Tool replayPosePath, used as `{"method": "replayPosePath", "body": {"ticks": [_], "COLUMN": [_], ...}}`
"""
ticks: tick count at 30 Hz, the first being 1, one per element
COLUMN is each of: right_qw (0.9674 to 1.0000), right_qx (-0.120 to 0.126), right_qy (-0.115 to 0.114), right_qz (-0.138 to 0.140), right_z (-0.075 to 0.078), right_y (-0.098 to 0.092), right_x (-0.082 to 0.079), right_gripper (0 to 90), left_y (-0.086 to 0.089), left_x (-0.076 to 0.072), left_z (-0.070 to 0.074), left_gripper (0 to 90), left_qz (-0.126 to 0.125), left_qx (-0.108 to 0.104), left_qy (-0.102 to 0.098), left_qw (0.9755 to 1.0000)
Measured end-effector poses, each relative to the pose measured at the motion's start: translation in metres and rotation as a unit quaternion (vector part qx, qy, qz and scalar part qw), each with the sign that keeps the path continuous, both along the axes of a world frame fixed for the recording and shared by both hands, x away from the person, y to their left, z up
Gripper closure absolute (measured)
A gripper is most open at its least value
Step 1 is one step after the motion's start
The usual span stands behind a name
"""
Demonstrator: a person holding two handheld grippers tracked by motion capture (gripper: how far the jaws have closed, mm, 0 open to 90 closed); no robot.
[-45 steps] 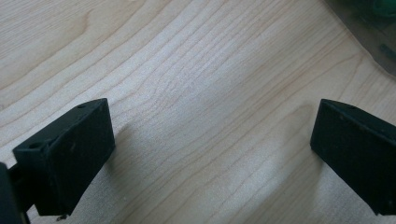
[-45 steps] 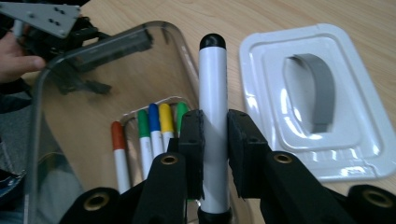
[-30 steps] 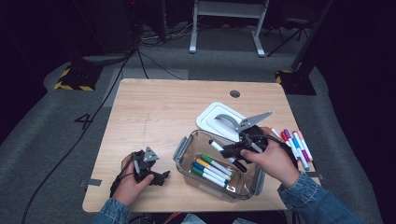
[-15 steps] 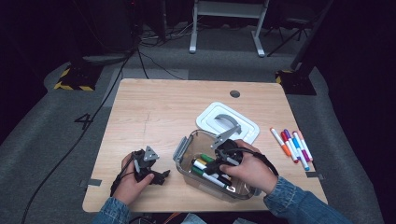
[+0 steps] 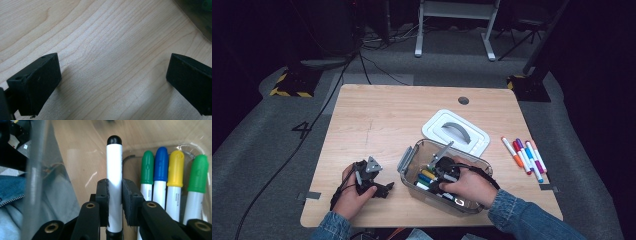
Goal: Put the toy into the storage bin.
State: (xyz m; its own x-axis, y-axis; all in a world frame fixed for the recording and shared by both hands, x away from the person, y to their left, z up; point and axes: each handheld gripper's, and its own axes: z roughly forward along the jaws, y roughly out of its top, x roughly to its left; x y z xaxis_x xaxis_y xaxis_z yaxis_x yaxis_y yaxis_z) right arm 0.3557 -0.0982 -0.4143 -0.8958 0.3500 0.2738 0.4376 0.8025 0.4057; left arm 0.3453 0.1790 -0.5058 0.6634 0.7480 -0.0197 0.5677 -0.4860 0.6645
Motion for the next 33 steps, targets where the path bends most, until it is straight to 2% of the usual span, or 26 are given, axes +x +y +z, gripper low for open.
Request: {"method": "replayPosePath", "body": {"ticks": [6,8,15,16,18,23,28,30,33], "right_qw": [0.9996,0.9993,0.9989,0.9989,0.9996,0.9993,0.9960,0.9934,0.9901], "right_qx": [-0.021,-0.024,-0.031,-0.030,-0.024,0.009,0.045,0.063,0.084], "right_qy": [0.014,0.021,0.026,0.024,0.004,-0.036,-0.070,-0.087,-0.099], "right_qz": [0.012,0.018,0.025,0.025,0.015,-0.008,-0.032,-0.039,-0.053], "right_z": [-0.012,-0.015,-0.022,-0.022,-0.022,-0.012,0.006,0.017,0.033], "right_y": [0.003,0.003,0.005,0.005,0.003,-0.003,-0.009,-0.013,-0.020], "right_x": [0.001,0.001,0.000,0.000,0.001,0.006,0.009,0.009,0.010], "right_gripper": [76.8,76.7,76.3,73.8,66.0,65.1,65.1,65.7,65.8], "left_y": [0.000,0.000,0.000,0.000,0.000,0.000,0.000,0.000,0.000], "left_x": [0.000,0.000,0.000,0.000,0.000,0.000,0.000,0.000,0.000], "left_z": [0.000,0.000,0.000,0.000,0.000,0.000,0.000,0.000,0.000], "left_gripper": [0.2,0.1,0.2,0.2,0.2,0.2,0.2,0.2,0.2], "left_qz": [0.000,0.000,0.000,0.000,0.000,0.000,0.000,0.000,0.000], "left_qx": [0.000,0.000,0.000,0.000,0.000,0.000,0.000,0.000,0.000], "left_qy": [0.000,0.000,0.000,0.000,0.000,0.000,0.000,0.000,0.000], "left_qw": [1.0000,1.0000,1.0000,1.0000,1.0000,1.0000,1.0000,1.0000,1.0000]}}
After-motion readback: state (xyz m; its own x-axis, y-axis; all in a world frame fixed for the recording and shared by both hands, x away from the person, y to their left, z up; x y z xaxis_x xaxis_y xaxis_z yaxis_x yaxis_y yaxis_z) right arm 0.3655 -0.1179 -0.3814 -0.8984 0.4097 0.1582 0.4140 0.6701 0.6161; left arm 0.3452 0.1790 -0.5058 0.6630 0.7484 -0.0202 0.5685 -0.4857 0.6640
